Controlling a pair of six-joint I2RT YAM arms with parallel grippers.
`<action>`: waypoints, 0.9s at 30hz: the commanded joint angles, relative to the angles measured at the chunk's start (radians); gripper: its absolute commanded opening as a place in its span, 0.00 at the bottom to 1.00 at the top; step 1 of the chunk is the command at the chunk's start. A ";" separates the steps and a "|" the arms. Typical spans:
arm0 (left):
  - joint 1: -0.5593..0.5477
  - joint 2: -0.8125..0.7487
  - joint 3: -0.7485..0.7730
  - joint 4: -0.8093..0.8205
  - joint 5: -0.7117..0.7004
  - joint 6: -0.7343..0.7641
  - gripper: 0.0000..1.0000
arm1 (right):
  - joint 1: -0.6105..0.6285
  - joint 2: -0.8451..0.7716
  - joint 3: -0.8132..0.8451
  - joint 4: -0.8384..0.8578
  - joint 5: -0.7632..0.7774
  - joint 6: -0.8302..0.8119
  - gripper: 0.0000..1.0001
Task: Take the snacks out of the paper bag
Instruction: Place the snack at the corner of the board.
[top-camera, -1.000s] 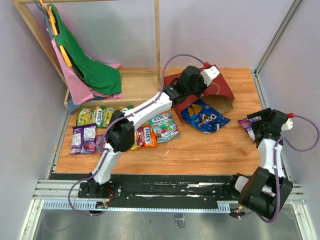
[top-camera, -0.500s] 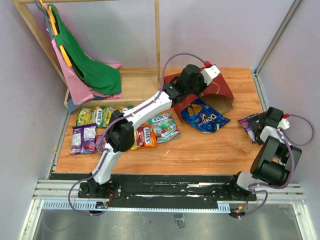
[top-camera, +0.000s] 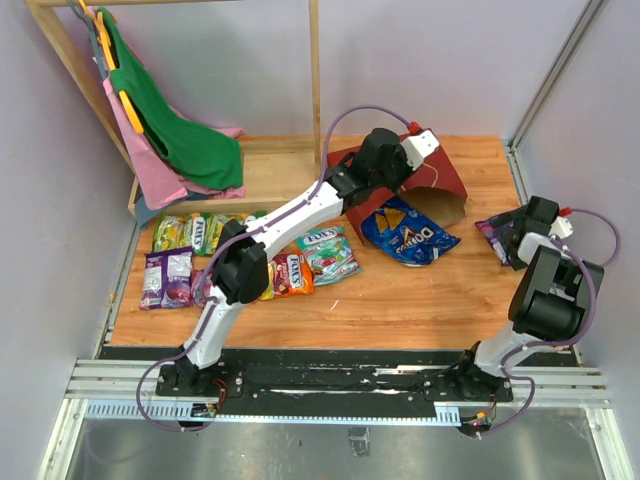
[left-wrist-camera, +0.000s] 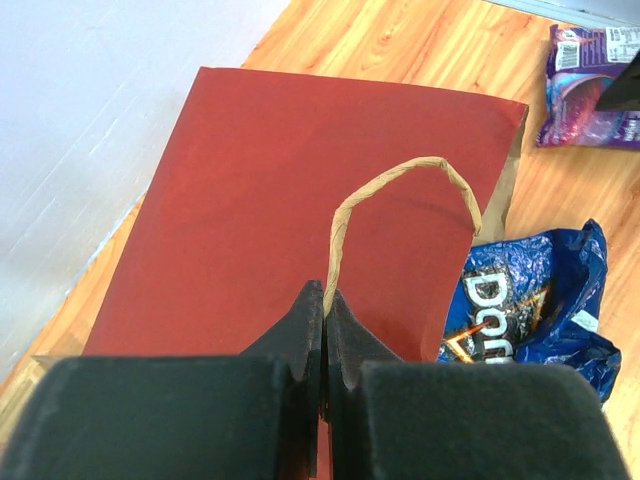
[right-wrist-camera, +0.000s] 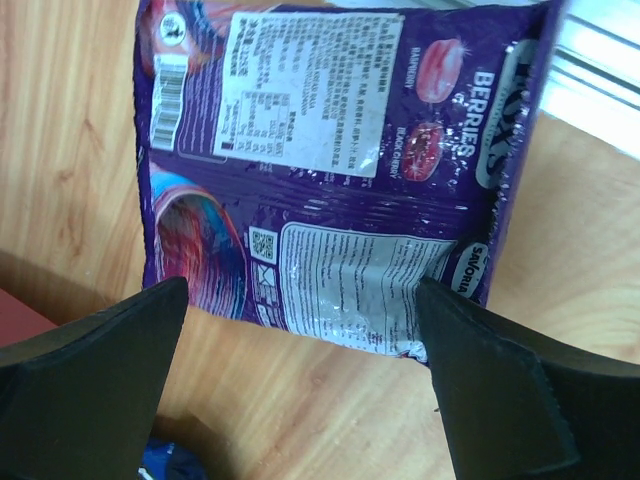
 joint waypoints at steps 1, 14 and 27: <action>0.021 -0.001 0.036 -0.010 -0.010 0.016 0.01 | 0.058 0.075 0.041 -0.026 -0.017 0.041 0.98; 0.037 0.003 0.034 -0.017 -0.015 0.016 0.01 | 0.162 0.231 0.178 0.009 -0.055 0.150 0.99; 0.056 0.013 0.039 -0.041 -0.019 0.016 0.01 | 0.206 0.415 0.341 0.039 -0.102 0.220 1.00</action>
